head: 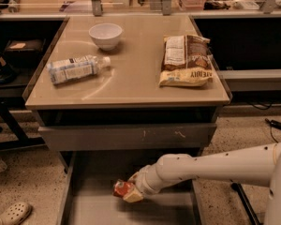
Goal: Pick coke can from middle drawer and place on counter
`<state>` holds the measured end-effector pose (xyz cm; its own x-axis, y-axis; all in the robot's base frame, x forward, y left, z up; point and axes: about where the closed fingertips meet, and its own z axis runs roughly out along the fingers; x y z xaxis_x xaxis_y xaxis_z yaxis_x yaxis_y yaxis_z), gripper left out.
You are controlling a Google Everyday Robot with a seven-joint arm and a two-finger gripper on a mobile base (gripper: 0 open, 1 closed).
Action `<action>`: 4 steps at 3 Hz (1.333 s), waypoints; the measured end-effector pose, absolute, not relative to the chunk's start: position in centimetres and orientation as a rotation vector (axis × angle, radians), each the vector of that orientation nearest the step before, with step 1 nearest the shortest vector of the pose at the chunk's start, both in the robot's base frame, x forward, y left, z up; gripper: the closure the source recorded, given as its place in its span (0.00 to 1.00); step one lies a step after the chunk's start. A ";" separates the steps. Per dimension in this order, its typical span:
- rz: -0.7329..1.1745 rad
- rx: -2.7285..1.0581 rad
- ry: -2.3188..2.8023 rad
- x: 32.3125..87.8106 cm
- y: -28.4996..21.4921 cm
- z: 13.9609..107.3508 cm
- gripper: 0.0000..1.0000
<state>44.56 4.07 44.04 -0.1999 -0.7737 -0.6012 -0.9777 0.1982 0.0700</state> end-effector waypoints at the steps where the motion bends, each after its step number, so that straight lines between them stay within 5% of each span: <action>1: 0.532 -1.626 2.030 45.2 2.4 48.5 1.00; 4: 0.464 -1.658 2.007 44.9 2.8 55.5 1.00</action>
Offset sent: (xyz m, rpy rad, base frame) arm 0.0018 -0.0133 0.0302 -0.0217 -0.0364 -0.0154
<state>44.95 2.75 55.52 -0.1402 -0.8105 -0.5688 -0.9778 0.2036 -0.0490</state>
